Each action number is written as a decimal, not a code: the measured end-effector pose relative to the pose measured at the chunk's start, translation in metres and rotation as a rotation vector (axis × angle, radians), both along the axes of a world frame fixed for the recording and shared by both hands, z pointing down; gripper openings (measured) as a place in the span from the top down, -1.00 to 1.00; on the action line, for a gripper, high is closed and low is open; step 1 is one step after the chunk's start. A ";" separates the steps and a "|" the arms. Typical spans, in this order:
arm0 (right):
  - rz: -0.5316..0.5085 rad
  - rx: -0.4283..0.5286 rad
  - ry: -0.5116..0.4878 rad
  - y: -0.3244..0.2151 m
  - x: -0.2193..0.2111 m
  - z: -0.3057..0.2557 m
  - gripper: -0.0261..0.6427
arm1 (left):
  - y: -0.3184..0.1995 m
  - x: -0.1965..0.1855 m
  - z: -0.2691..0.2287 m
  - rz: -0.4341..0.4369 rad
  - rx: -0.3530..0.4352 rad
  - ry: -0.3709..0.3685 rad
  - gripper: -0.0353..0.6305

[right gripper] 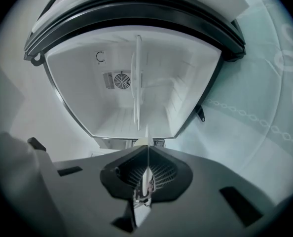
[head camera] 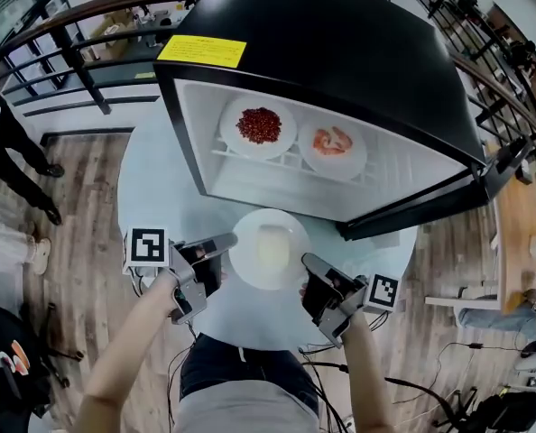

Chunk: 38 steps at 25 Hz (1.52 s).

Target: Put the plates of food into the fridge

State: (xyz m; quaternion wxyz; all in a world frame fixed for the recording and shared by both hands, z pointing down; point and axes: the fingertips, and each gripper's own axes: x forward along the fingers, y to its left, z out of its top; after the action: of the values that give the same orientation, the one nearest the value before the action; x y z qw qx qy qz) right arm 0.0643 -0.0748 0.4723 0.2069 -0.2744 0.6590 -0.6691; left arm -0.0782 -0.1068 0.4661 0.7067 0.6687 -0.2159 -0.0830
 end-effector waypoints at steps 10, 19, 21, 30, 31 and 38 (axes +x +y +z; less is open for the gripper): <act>0.126 0.039 -0.072 -0.024 0.002 0.029 0.86 | -0.047 -0.004 0.023 -0.184 -0.040 0.015 0.84; 0.166 0.050 -0.104 -0.036 0.008 0.048 0.86 | -0.062 -0.003 0.040 -0.241 -0.035 -0.013 0.84; 0.179 0.052 -0.113 -0.040 0.008 0.051 0.86 | -0.067 -0.005 0.044 -0.261 -0.034 -0.015 0.84; 0.264 0.048 -0.146 -0.057 0.023 0.072 0.85 | -0.091 -0.013 0.054 -0.350 -0.036 -0.001 0.84; 0.286 0.047 -0.151 -0.061 0.026 0.076 0.84 | -0.092 -0.012 0.054 -0.347 -0.033 0.003 0.84; 0.413 0.039 -0.214 -0.095 0.036 0.090 0.84 | -0.080 0.004 0.060 -0.304 -0.054 0.026 0.84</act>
State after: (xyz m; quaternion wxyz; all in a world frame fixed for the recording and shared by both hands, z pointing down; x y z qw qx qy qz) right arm 0.1001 -0.1694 0.5626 0.4134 -0.3271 0.5758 -0.6250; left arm -0.0746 -0.1873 0.5264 0.7064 0.6079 -0.3075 -0.1921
